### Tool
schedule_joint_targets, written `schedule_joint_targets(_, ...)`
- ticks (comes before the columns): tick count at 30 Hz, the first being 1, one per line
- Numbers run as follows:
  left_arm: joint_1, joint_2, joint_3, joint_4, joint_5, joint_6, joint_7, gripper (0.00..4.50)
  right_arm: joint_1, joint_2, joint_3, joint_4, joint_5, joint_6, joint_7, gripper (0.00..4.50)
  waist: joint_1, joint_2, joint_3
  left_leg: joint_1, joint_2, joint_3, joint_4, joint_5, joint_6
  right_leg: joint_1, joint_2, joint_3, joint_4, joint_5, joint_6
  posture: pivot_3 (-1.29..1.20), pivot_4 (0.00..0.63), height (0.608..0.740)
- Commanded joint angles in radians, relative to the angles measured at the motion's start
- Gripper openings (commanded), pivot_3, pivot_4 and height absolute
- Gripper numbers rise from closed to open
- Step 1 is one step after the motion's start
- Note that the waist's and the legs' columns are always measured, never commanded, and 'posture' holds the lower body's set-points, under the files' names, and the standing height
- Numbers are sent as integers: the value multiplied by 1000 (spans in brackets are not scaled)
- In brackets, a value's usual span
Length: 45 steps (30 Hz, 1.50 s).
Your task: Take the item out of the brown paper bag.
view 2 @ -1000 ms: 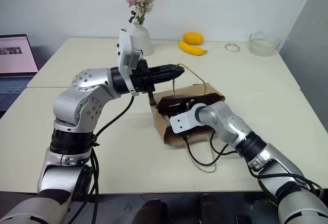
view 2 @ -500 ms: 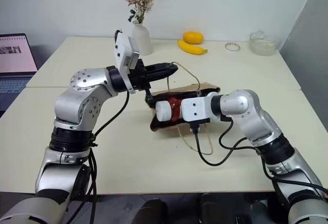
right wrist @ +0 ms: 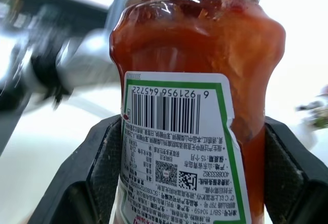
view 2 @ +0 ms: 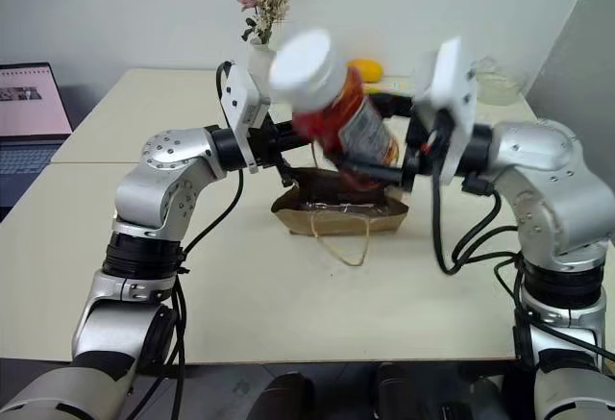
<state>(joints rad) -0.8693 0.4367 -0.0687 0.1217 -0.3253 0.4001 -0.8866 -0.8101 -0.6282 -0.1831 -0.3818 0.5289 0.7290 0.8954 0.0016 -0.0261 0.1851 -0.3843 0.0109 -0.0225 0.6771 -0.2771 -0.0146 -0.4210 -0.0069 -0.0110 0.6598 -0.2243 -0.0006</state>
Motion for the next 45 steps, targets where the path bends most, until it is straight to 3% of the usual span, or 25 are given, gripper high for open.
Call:
schedule_joint_targets(1, -19, 7, 13, -17, 9, -21, 5, 0, 47, -106, -63, 76, -111, -71, -69, 3161, 4, 0, 0, 0, -1, 0, 0, 0, 0, 0, 0, 0, 0, 0, 0, 0, 150, 740)
schedule_joint_targets(7, -22, 4, 15, -9, 13, -24, 6, 0, 290, -320, 142, 240, -447, -247, -128, 3161, 0, 0, 0, -2, -1, 6, 0, 0, 0, 0, -1, 2, -3, 0, 1, 0, 150, 740)
schedule_joint_targets(14, -20, 0, 11, -14, 16, -24, 4, 0, 348, -341, 337, 372, -609, -408, -72, 3161, -29, 3, 2, -1, 1, 8, -1, 0, 0, -4, 4, 4, 0, 0, 1, 0, 150, 740)
schedule_joint_targets(17, -20, 0, 11, -12, 18, -26, 5, 0, 338, -338, 364, 426, -637, -456, -47, 3161, -30, 3, 2, 0, 1, 8, -1, 0, 0, -3, 4, 3, 1, 0, 1, 0, 150, 740)
schedule_joint_targets(18, -19, 0, 11, -12, 19, -27, 5, 0, 335, -333, 363, 436, -633, -462, -35, 3161, -29, 3, 2, 0, 1, 8, -1, 0, 0, -3, 4, 3, 1, 0, 1, 0, 150, 740)
schedule_joint_targets(22, -13, 2, 9, -16, 22, -27, 5, 0, 331, -317, 330, 434, -577, -439, 23, 4482, -29, 3, 2, 0, 1, 8, -1, 0, 0, -2, 3, 3, -1, 0, 1, 0, 150, 740)
schedule_joint_targets(26, -10, 6, 8, -15, 23, -28, 4, 0, 350, -337, 238, 347, -499, -392, 55, 4482, -27, 3, 2, 0, 1, 6, -1, 0, 0, -2, 2, 3, -1, 0, 1, 0, 150, 740)
schedule_joint_targets(30, -30, -2, 29, 35, 43, -18, 65, 0, 432, -289, 24, 49, -210, -199, 88, 4482, -24, 3, 2, 0, 1, 3, -1, 0, 0, -1, 3, 3, -1, 0, 1, 0, 150, 740)
schedule_joint_targets(35, -58, 42, 11, 86, 39, -21, -12, 0, 573, -146, -97, -307, 23, 6, -81, 4482, -23, 3, 2, 0, 2, 0, -1, 0, 0, 0, 3, 0, -1, 0, 1, 0, 150, 740)
schedule_joint_targets(38, -98, 63, 1, 149, 61, -54, -43, 584, 581, -69, -70, -362, 29, 38, -194, 4500, -24, 3, 2, 0, 1, 1, 0, 0, 0, 0, 3, 1, 0, 0, 1, 0, 150, 740)
schedule_joint_targets(45, -75, 136, 28, 93, 39, -29, -123, 2657, 559, -21, -13, -320, -2, 3, -265, 4500, -26, 3, 2, 0, 0, 2, 0, 0, 0, 0, 2, 1, -1, 0, 2, 0, 150, 740)
